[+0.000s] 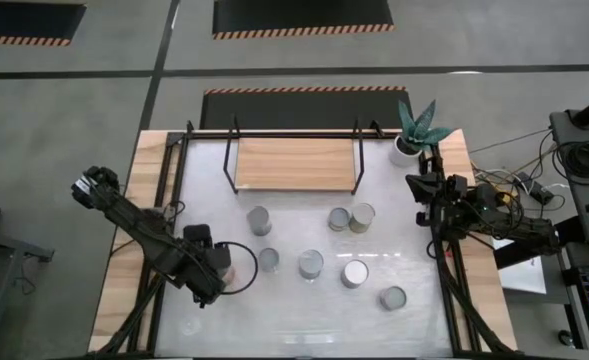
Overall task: Pick and place cans onto a shelf
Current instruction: Put the canned pineapple on the shelf
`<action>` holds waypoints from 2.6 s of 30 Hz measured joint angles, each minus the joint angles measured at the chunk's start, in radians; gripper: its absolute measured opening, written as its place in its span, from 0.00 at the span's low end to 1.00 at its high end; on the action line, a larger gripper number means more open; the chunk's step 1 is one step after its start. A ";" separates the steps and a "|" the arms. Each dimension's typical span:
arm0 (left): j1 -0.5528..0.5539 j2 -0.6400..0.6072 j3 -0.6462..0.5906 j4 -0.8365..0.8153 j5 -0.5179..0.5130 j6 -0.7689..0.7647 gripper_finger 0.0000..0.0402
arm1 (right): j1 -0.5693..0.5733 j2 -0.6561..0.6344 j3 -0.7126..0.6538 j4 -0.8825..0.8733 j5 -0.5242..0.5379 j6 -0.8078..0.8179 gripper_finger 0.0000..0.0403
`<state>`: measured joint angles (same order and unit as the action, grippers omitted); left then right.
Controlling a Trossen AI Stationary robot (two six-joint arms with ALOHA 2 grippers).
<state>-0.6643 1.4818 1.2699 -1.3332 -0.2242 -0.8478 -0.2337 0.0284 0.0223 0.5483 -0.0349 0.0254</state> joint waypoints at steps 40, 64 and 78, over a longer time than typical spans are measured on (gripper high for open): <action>-0.002 -0.024 -0.132 0.155 0.079 -0.009 0.69 | 0.000 0.000 0.000 -0.021 0.000 -0.003 0.02; 0.042 -0.003 -0.132 0.165 0.084 0.161 0.98 | 0.000 0.000 0.000 -0.030 0.001 -0.002 0.02; 0.047 -0.004 -0.164 0.192 0.084 0.175 0.98 | 0.000 0.000 0.000 -0.046 0.001 -0.013 0.02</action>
<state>-0.6178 1.4780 1.1057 -1.1408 -0.1398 -0.6727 -0.2337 0.0288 0.0223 0.5026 -0.0341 0.0124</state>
